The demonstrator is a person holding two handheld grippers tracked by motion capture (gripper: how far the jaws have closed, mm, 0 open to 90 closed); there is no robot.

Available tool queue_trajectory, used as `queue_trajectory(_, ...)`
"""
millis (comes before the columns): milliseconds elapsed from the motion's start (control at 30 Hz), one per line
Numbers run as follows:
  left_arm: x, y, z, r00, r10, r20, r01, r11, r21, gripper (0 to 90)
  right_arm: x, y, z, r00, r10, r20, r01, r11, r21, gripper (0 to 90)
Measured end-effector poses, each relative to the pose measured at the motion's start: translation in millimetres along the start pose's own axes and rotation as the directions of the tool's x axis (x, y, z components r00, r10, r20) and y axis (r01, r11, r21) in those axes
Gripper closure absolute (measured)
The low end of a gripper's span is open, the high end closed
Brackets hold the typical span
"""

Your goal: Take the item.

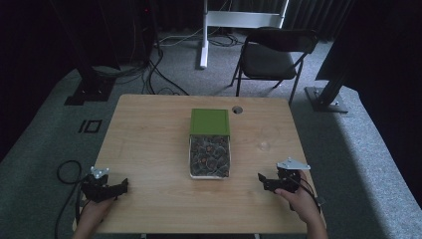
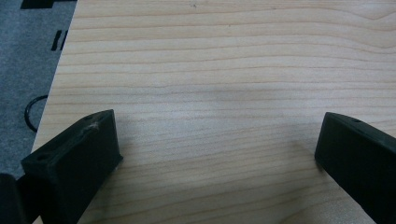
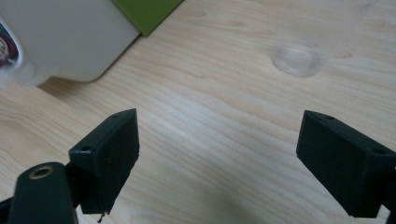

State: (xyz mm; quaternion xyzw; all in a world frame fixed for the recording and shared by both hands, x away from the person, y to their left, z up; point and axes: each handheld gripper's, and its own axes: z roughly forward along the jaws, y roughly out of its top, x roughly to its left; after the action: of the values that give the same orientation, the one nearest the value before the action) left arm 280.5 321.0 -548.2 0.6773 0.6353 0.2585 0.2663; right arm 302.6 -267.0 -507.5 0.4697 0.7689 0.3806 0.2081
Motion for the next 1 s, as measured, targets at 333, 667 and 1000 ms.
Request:
queue_trajectory(333, 0.2, 0.0, 0.1, 1.0000, 0.001, 0.001, -0.001, 1.0000, 0.000, 0.3, 3.4, 14.0, -1.4, 0.9999, -0.009, -0.010, 0.009, 1.000, -0.027, 13.8)
queue_trajectory(667, 0.1, 0.0, 0.1, 1.0000, 0.002, 0.001, -0.002, 1.0000, 0.000, 0.3, 12.9, 36.9, -5.7, 0.9991, -0.032, -0.027, 0.030, 0.997, -0.070, 13.9)
queue_trajectory(1000, 0.0, 0.1, 0.1, 1.0000, 0.000, 0.001, 0.000, 1.0000, 0.000, 0.3, 21.2, 56.9, -4.6, 0.9979, -0.049, -0.043, 0.044, 0.994, -0.097, 13.9)
